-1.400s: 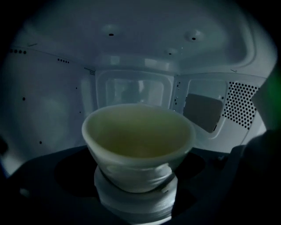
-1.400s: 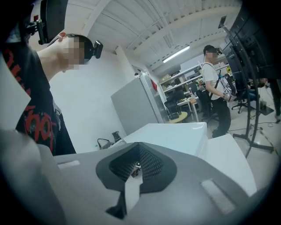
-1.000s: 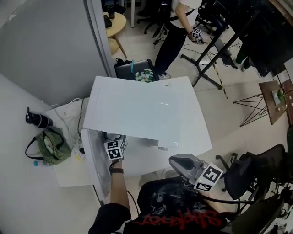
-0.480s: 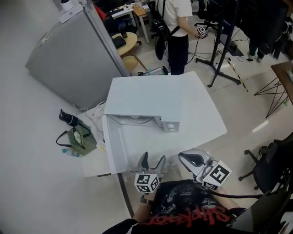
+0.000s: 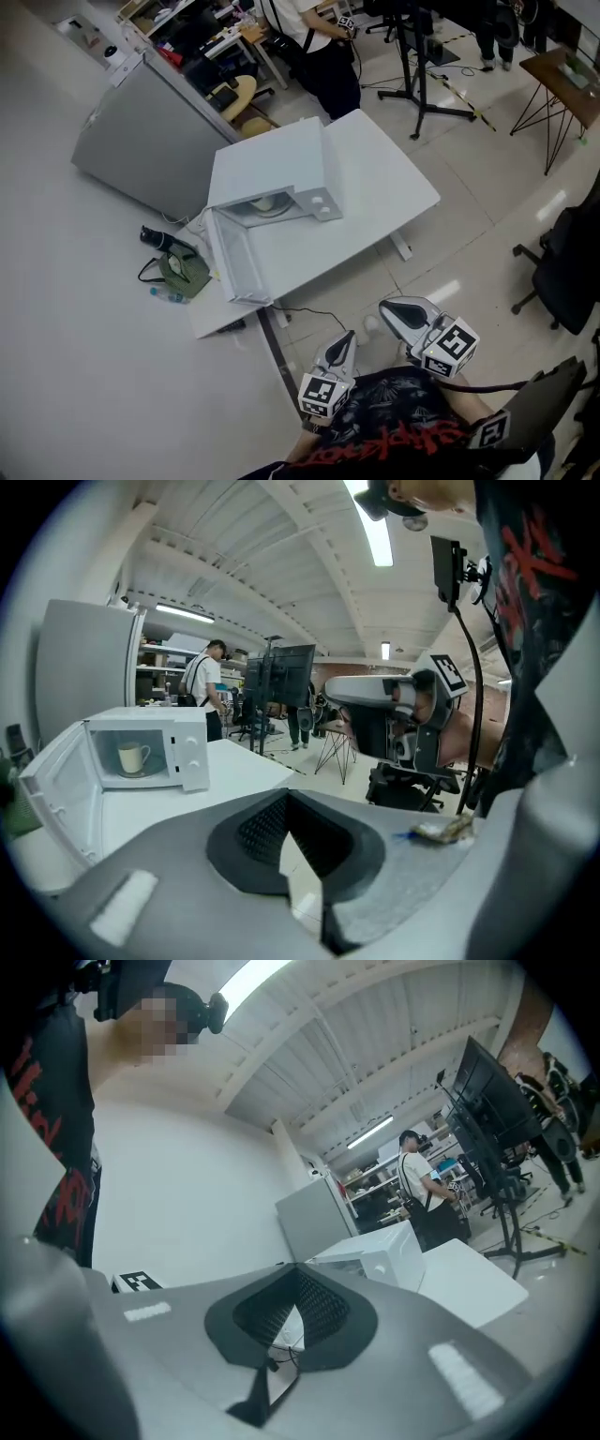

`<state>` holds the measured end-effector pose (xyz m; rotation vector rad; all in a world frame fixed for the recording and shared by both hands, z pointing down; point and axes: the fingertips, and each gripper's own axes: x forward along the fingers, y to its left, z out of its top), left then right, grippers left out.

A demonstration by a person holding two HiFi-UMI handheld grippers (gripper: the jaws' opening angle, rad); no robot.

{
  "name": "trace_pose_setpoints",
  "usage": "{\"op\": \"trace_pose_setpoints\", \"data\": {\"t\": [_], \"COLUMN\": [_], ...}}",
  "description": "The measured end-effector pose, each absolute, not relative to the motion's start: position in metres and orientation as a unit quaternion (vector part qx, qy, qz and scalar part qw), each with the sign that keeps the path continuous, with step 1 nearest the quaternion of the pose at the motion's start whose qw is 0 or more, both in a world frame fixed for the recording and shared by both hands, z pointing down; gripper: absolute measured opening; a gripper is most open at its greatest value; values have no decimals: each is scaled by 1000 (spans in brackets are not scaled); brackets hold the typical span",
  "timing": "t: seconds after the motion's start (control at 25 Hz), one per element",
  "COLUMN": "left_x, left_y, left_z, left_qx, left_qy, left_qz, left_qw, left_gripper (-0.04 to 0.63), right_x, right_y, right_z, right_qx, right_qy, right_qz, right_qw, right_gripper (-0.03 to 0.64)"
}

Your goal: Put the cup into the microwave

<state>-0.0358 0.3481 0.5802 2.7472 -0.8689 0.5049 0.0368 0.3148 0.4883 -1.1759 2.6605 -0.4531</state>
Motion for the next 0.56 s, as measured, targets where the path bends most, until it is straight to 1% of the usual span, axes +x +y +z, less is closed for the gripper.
{"op": "trace_pose_setpoints", "data": {"t": [0.2,0.32,0.4,0.56], "left_x": [-44,-58,-77,-133], "left_y": [381,395,403,412], "left_z": [562,557,556,549], "left_qx": [943,949,952,951], "left_qy": [-279,-267,-256,-254], "left_qz": [137,114,103,67], "left_qw": [119,126,130,163], "left_gripper": [2,2,2,2], "right_x": [33,16,-4,-57], "right_y": [350,366,376,396], "right_z": [465,459,459,459], "right_qx": [-415,-420,-422,-423], "right_qy": [894,895,895,895], "right_qz": [-133,-123,-123,-128], "right_qw": [100,88,76,64], "right_gripper": [0,0,0,0]}}
